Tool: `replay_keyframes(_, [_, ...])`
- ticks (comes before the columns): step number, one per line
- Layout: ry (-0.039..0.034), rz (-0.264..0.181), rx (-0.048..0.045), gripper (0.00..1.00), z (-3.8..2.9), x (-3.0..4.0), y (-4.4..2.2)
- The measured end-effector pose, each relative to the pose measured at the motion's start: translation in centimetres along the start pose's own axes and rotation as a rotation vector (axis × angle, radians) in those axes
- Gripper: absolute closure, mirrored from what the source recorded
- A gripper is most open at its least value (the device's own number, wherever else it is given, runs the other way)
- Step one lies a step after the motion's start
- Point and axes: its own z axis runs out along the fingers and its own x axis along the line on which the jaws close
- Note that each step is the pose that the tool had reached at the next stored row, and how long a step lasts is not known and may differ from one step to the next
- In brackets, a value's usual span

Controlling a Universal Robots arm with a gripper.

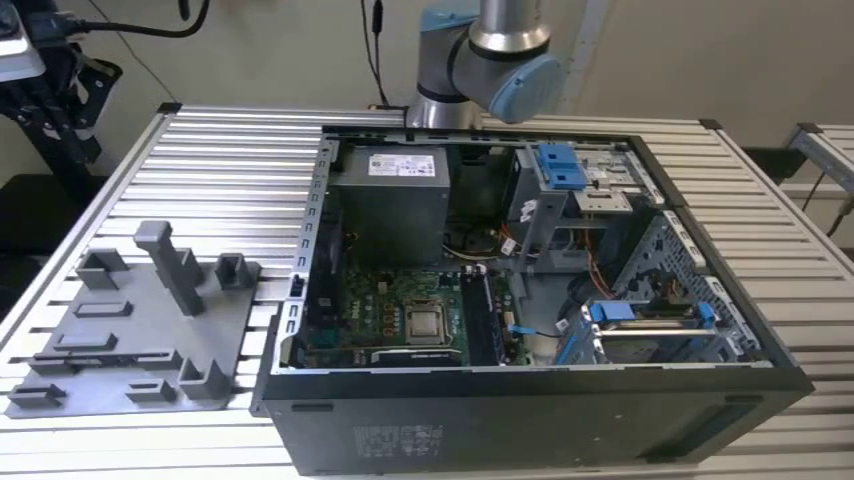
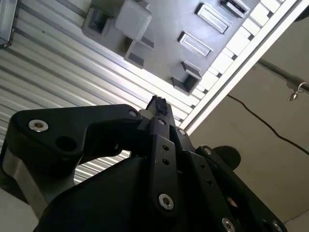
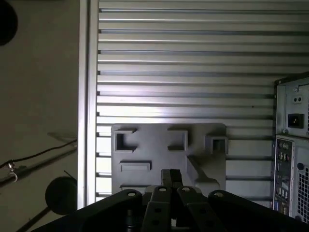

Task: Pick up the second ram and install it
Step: 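Reach for the second ram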

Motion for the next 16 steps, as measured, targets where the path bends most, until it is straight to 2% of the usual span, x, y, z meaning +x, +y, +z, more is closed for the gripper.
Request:
replay_keyframes(3, [0.0002, 0.0, 0.0001, 0.89, 0.15, 0.03, -0.24])
replay_keyframes(6, [0.0, 0.0, 0.0, 0.89, 0.36, 0.06, -1.0])
replay_keyframes(16, [0.0001, 0.0, 0.0, 0.89, 0.9, 0.18, -4.73])
